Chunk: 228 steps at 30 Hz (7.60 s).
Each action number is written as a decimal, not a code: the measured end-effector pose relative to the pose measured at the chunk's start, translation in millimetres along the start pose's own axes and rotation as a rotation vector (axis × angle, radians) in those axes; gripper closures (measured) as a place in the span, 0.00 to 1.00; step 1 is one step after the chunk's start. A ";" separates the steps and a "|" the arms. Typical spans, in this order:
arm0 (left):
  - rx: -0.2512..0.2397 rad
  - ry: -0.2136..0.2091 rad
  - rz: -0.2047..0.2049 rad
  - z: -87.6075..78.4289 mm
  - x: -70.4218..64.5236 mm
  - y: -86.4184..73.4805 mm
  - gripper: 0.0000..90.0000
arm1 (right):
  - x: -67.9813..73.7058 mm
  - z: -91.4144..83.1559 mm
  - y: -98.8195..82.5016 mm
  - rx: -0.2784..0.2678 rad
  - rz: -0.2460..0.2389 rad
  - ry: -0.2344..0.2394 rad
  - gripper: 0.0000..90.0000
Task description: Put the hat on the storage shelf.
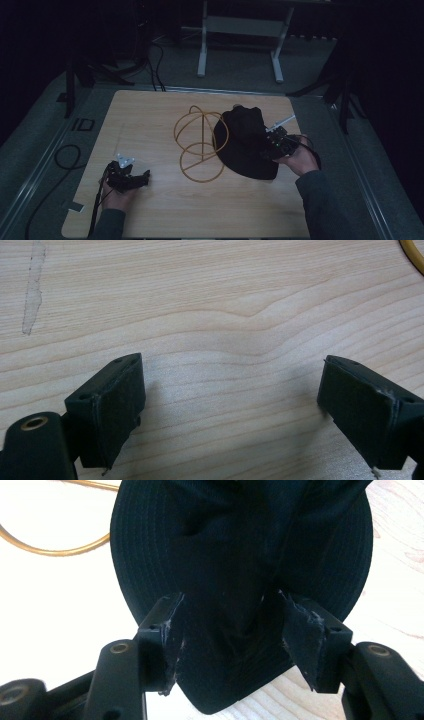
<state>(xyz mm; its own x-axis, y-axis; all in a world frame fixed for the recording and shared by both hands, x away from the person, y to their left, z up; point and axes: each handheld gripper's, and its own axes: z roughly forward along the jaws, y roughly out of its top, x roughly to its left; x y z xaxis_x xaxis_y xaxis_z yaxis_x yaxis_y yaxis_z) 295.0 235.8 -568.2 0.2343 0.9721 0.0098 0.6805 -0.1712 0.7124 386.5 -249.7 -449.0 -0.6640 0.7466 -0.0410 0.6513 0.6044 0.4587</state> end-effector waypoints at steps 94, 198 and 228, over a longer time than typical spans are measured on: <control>0.004 -0.003 0.004 -0.1 -0.1 0.2 0.13 | -22.7 -77.0 70.6 -0.021 -0.036 0.062 0.97; 0.004 -0.005 0.006 -0.4 -0.6 -0.1 0.13 | 12.3 -190.6 97.9 -0.244 -0.265 0.186 0.97; 0.007 -0.005 0.008 -0.4 -0.4 0.3 0.13 | 85.8 -132.7 143.4 -0.157 -0.430 0.297 0.96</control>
<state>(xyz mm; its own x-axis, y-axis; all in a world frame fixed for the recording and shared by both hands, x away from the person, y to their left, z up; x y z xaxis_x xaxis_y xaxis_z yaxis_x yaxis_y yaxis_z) 294.8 235.4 -567.7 0.2430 0.9699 0.0115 0.6836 -0.1797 0.7074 374.2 -135.9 -269.0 -0.9483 0.3171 -0.0117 0.2509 0.7718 0.5843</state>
